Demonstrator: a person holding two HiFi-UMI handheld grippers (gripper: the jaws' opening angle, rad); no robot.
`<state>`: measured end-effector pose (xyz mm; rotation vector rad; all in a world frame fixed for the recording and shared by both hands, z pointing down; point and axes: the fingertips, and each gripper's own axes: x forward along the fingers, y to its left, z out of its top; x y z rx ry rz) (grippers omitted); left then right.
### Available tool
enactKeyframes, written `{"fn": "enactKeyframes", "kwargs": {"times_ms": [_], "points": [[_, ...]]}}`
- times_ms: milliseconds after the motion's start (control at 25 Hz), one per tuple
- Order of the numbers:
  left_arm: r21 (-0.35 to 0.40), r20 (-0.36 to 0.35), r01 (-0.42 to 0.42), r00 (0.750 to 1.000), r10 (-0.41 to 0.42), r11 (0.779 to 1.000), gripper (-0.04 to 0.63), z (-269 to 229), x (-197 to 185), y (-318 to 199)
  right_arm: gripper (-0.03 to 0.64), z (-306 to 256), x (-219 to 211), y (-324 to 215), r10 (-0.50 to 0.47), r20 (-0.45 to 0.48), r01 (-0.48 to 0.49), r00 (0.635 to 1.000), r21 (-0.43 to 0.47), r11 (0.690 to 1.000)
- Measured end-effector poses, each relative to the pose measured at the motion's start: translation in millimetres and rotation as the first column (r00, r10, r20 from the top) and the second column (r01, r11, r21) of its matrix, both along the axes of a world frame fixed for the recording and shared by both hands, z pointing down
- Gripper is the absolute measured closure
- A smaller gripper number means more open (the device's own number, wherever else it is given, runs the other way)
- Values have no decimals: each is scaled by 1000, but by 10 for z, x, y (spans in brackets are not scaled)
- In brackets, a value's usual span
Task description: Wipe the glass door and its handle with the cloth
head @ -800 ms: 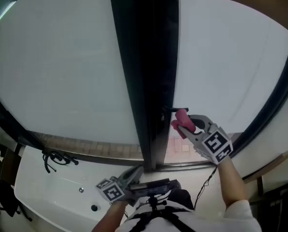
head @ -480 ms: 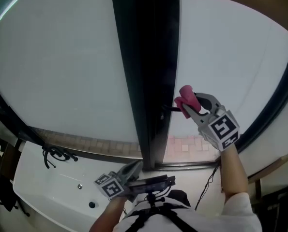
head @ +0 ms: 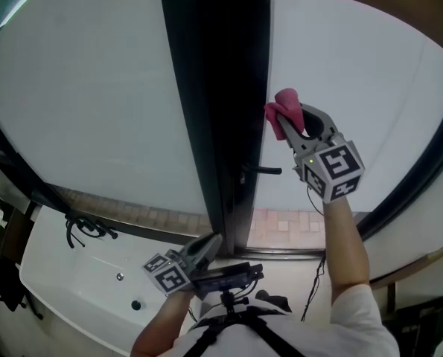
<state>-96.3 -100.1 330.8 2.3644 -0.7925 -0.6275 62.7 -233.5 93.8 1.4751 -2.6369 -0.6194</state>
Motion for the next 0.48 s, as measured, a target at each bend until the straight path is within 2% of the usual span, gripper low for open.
{"fn": "enactKeyframes", "kwargs": {"times_ms": [160, 320, 480], "points": [[18, 2, 19, 1000, -19, 1000, 603, -79, 62, -6, 509, -280, 139, -185, 63, 120, -73, 991, 77, 994], [19, 2, 34, 999, -34, 999, 603, -82, 124, -31, 509, -592, 187, -209, 61, 211, -100, 975, 179, 979], [31, 8, 40, 999, -40, 999, 603, -136, 159, -36, 509, -892, 72, -170, 56, 181, -107, 982, 281, 954]]}}
